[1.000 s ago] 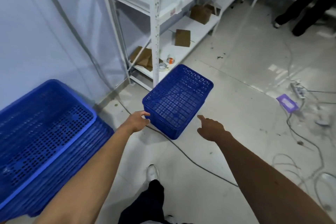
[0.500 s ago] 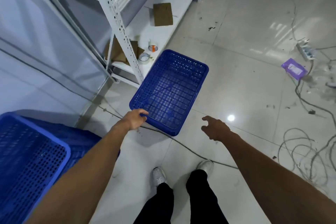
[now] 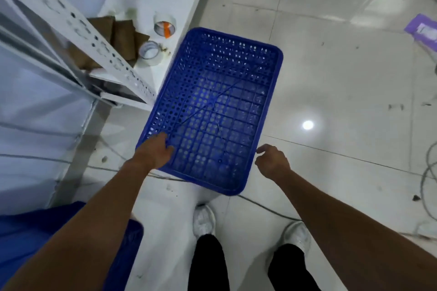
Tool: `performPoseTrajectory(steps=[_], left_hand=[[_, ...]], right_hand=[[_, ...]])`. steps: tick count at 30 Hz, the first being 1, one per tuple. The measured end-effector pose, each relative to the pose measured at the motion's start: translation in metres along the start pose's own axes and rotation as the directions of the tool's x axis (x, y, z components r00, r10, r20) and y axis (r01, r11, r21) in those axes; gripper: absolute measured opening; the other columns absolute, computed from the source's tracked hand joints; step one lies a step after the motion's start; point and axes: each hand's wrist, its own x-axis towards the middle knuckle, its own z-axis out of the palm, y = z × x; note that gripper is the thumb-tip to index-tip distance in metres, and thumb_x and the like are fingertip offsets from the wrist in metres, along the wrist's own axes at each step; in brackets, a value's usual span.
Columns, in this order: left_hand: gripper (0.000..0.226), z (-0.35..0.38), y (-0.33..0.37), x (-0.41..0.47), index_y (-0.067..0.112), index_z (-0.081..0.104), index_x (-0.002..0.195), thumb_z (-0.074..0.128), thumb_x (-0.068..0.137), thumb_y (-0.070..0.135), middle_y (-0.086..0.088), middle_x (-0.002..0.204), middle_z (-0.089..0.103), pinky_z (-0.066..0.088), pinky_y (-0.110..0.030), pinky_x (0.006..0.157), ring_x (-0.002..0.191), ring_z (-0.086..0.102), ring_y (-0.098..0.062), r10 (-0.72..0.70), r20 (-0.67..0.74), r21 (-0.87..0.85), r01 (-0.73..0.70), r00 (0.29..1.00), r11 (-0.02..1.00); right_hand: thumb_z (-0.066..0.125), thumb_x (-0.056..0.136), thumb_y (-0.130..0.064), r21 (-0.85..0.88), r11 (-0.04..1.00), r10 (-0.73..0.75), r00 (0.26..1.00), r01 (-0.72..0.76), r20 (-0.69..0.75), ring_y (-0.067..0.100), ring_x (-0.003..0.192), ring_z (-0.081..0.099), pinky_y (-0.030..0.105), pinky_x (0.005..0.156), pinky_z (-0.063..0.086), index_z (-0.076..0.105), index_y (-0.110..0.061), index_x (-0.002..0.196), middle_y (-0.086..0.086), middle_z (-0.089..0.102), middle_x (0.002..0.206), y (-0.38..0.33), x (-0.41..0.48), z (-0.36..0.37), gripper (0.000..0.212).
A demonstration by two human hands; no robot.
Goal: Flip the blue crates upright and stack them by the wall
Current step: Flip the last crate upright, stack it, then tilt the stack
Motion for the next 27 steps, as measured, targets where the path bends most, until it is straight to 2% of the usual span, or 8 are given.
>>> performPoseTrajectory(steps=[4,8,10,13,16,20,24,27], left_hand=[[0.063,0.006,-0.03,0.073,0.007,0.03,0.15,0.047,0.101,0.042,-0.02,0.153,0.037,0.04,-0.05,0.107,0.135,0.041,-0.039,0.048,-0.073,0.154,-0.036,0.996,0.987],[0.071,0.005,-0.051,0.113,0.012,0.014,0.158,0.044,0.102,0.043,-0.018,0.163,0.02,0.032,-0.051,0.113,0.147,0.025,-0.036,0.19,-0.156,0.304,-0.136,0.969,0.943],[0.072,0.006,-0.056,0.121,0.013,0.011,0.159,0.043,0.102,0.042,-0.019,0.164,0.015,0.032,-0.051,0.114,0.148,0.022,-0.036,0.213,-0.149,0.342,-0.152,0.966,0.927],[0.072,0.014,-0.059,0.131,0.008,0.013,0.158,0.047,0.101,0.038,-0.023,0.161,0.02,0.035,-0.053,0.11,0.143,0.029,-0.04,0.16,-0.152,0.234,-0.122,0.975,0.965],[0.066,0.016,-0.051,0.14,0.0,0.026,0.15,0.055,0.098,0.029,-0.028,0.147,0.034,0.043,-0.055,0.098,0.125,0.043,-0.046,0.112,-0.192,0.163,-0.081,0.975,0.983],[0.065,0.007,-0.035,0.155,-0.002,0.029,0.143,0.061,0.093,0.023,-0.029,0.135,0.042,0.045,-0.051,0.091,0.113,0.052,-0.047,0.023,-0.204,0.101,-0.003,0.979,0.995],[0.096,-0.003,-0.017,0.166,-0.004,0.007,0.152,0.07,0.088,0.029,-0.03,0.142,0.038,0.042,-0.048,0.099,0.123,0.048,-0.046,-0.087,-0.175,0.081,0.103,0.981,0.991],[0.123,-0.013,-0.01,0.169,-0.002,-0.009,0.154,0.08,0.08,0.038,-0.028,0.151,0.037,0.04,-0.045,0.107,0.133,0.045,-0.042,-0.153,-0.124,0.054,0.161,0.98,0.985]], right_hand=[[0.05,0.095,-0.025,0.044,0.996,0.078,0.991,-0.073,-0.106,0.033,0.098,0.064,0.043,0.085,0.054,0.055,-0.014,0.119,0.011,0.065,0.112,0.001,0.057,0.043,0.027],[0.051,0.097,-0.038,0.084,0.993,0.099,0.966,-0.081,-0.239,0.034,0.097,0.063,0.044,0.081,0.054,0.05,-0.008,0.116,0.013,0.062,0.114,-0.011,0.091,0.074,0.036],[0.053,0.098,-0.038,0.133,0.984,0.156,0.937,-0.119,-0.312,0.035,0.097,0.062,0.04,0.075,0.05,0.047,-0.006,0.117,0.013,0.058,0.116,-0.013,0.097,0.077,0.038],[0.055,0.097,-0.035,0.236,0.958,0.244,0.897,-0.164,-0.368,0.031,0.087,0.061,0.04,0.07,0.048,0.042,-0.011,0.11,0.01,0.057,0.11,-0.009,0.103,0.074,0.031],[0.058,0.095,-0.03,0.226,0.963,0.228,0.893,-0.148,-0.389,0.026,0.087,0.061,0.041,0.07,0.051,0.041,-0.017,0.107,0.008,0.058,0.111,-0.005,0.109,0.071,0.024],[0.062,0.092,-0.024,0.233,0.966,0.19,0.913,-0.109,-0.361,0.03,0.104,0.062,0.046,0.081,0.056,0.042,-0.015,0.133,0.01,0.056,0.126,-0.009,0.117,0.066,0.047],[0.06,0.092,-0.02,0.278,0.955,0.187,0.934,-0.1,-0.305,0.024,0.089,0.059,0.036,0.075,0.049,0.044,-0.014,0.13,0.008,0.061,0.119,-0.005,0.125,0.064,0.041],[0.061,0.092,-0.02,0.293,0.949,0.211,0.929,-0.12,-0.305,0.025,0.089,0.06,0.036,0.075,0.049,0.045,-0.013,0.127,0.008,0.061,0.117,0.001,0.128,0.056,0.039]])
